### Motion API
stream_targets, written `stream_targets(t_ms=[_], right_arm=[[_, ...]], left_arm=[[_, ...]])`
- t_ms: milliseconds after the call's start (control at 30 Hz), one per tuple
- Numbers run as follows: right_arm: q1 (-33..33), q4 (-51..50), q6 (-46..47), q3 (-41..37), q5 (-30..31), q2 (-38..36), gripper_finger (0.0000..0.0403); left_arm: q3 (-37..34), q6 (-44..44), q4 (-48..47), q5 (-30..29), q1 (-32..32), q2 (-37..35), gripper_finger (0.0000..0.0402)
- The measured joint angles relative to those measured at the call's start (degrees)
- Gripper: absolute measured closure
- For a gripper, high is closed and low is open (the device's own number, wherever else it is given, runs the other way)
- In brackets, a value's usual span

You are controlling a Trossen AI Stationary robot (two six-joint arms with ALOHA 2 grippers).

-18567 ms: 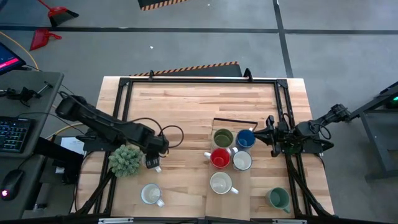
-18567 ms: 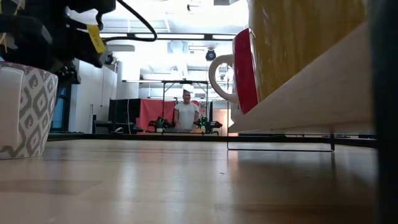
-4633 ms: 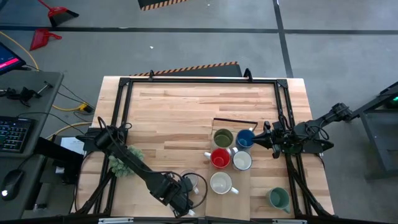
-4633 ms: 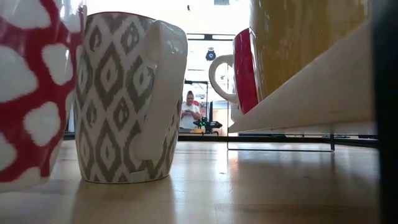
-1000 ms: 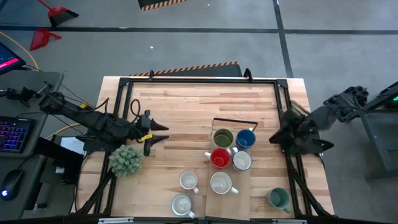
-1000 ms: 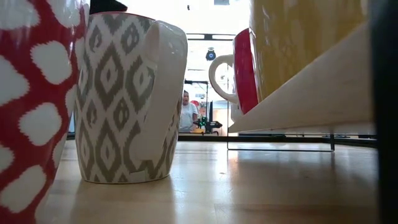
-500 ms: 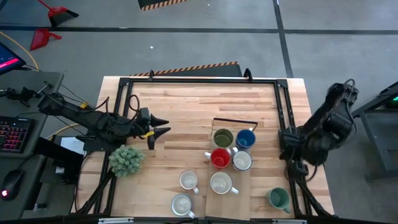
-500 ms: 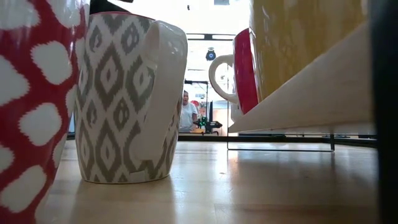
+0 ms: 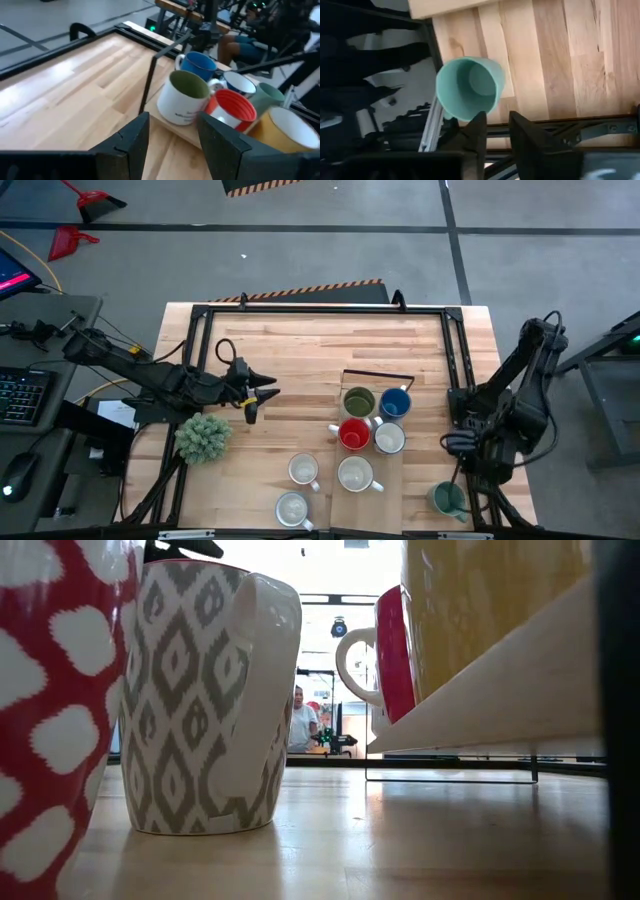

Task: Place coffee mugs
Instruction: Put the light green mug on the shelf

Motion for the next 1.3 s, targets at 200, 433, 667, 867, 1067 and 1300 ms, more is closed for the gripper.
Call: stream_targets(t_ms=[200,433,667,867,1067,1300], right_arm=[[0.0,-0.6,-2.4,0.0,2.8,6.3,0.0304],[0.0,1.8,-5.3,0.0,2.1,14.4,0.0304],[0.0,4.9,-5.2,0.0,-0.2,19.2,0.0304],[0.0,5.4,-5.2,0.0,0.0,22.2,0.0304],[0.0,5.5,-5.2,0.0,0.0,25.6,0.0304],[0.0,7.5,-3.5,0.0,0.0,28.4,0.0305]], left_arm=[[0.0,-0.2,0.0,-0.7,0.0,0.1,0.0248],[0.0,-2.6,0.0,-0.6,0.0,0.1,0.0248],[0.0,-2.5,0.0,-0.5,0.0,0.1,0.0248],[0.0,-2.4,0.0,-0.5,0.0,0.1,0.0248],[0.0,-0.9,0.0,-0.4,0.0,0.1,0.0248],[0.0,-0.5,-0.1,-0.4,0.0,0.1,0.0248]])
